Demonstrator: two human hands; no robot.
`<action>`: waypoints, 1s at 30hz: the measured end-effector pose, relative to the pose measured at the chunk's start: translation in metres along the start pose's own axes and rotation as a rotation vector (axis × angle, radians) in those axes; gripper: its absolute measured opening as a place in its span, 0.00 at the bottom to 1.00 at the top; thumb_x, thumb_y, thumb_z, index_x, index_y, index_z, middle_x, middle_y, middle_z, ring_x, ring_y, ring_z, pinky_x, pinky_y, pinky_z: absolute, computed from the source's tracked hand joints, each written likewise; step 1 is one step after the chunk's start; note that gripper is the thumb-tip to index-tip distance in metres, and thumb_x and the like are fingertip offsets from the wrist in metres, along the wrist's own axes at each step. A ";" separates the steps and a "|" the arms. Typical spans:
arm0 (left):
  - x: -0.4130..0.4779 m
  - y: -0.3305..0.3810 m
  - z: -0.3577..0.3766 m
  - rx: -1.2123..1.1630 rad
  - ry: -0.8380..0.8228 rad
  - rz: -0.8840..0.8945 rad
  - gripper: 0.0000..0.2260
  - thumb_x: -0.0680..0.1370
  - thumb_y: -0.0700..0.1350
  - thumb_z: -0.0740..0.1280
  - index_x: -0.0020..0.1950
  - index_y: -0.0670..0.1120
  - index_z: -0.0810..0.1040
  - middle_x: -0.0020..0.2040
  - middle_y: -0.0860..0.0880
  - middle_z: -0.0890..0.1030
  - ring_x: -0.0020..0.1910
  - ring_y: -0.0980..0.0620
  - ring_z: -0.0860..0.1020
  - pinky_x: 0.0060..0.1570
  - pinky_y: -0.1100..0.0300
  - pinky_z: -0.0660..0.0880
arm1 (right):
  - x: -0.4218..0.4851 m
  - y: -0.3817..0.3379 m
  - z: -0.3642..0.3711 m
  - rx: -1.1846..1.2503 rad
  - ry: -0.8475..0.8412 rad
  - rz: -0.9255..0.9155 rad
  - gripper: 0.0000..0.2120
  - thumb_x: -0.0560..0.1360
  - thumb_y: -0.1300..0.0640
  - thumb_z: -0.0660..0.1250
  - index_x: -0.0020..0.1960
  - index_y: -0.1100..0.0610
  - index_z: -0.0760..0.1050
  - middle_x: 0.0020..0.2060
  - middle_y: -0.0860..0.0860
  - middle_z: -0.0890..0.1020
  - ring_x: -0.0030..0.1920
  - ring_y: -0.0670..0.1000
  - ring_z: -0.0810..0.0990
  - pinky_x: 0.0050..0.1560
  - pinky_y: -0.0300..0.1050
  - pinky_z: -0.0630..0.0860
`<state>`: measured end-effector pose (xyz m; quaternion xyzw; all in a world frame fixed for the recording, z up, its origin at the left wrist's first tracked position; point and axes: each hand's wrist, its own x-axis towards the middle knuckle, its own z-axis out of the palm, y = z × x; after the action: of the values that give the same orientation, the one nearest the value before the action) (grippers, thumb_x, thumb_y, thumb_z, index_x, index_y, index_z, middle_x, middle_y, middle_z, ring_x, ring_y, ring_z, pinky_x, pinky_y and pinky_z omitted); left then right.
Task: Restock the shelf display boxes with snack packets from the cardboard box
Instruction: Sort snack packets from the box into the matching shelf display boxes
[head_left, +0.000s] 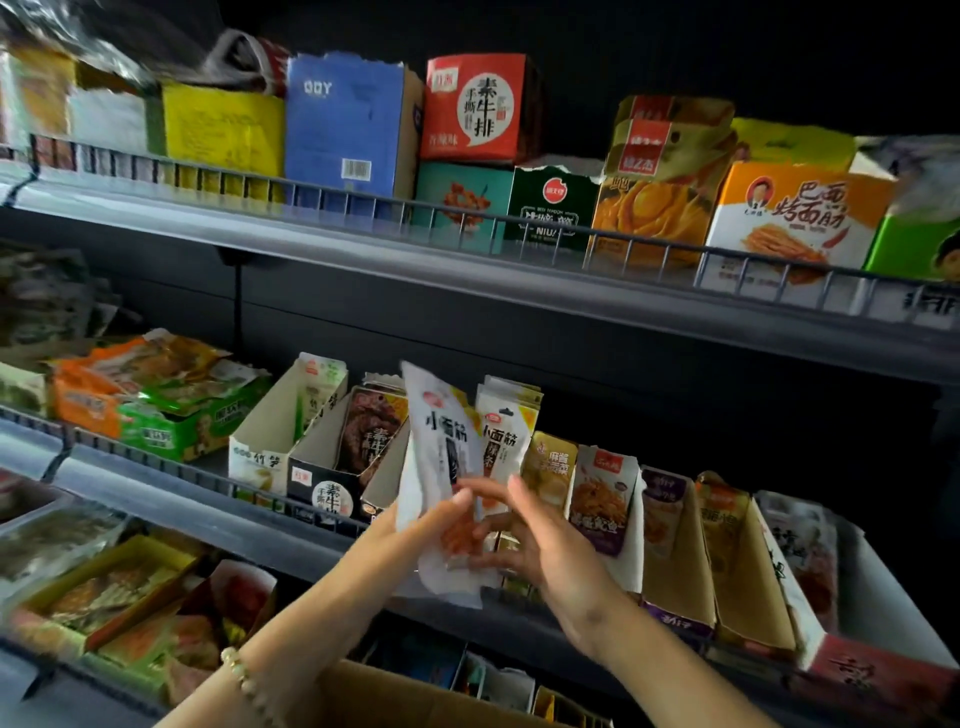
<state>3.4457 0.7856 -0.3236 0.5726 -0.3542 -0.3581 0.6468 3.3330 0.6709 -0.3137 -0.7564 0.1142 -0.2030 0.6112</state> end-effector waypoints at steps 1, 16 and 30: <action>-0.001 0.000 -0.003 -0.026 0.020 -0.003 0.16 0.73 0.51 0.67 0.59 0.50 0.75 0.45 0.49 0.86 0.40 0.54 0.84 0.33 0.65 0.77 | 0.001 0.000 -0.003 -0.030 0.005 -0.006 0.16 0.81 0.46 0.53 0.59 0.45 0.78 0.55 0.58 0.80 0.51 0.53 0.83 0.50 0.38 0.78; 0.016 -0.007 -0.018 0.195 -0.055 0.129 0.17 0.72 0.49 0.70 0.59 0.46 0.74 0.47 0.46 0.85 0.44 0.50 0.85 0.39 0.61 0.79 | 0.030 0.000 -0.032 0.204 0.139 0.181 0.23 0.60 0.62 0.75 0.55 0.59 0.77 0.50 0.56 0.85 0.53 0.56 0.83 0.56 0.52 0.79; 0.115 -0.030 -0.081 1.009 0.031 0.230 0.19 0.79 0.57 0.60 0.69 0.53 0.69 0.55 0.55 0.75 0.50 0.58 0.76 0.52 0.62 0.76 | 0.141 0.003 -0.102 -0.225 0.485 0.116 0.18 0.66 0.64 0.77 0.53 0.60 0.77 0.45 0.53 0.84 0.45 0.49 0.82 0.38 0.38 0.76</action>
<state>3.5712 0.7225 -0.3557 0.7758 -0.5340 -0.0608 0.3306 3.4129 0.5212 -0.2756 -0.7409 0.3223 -0.3290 0.4889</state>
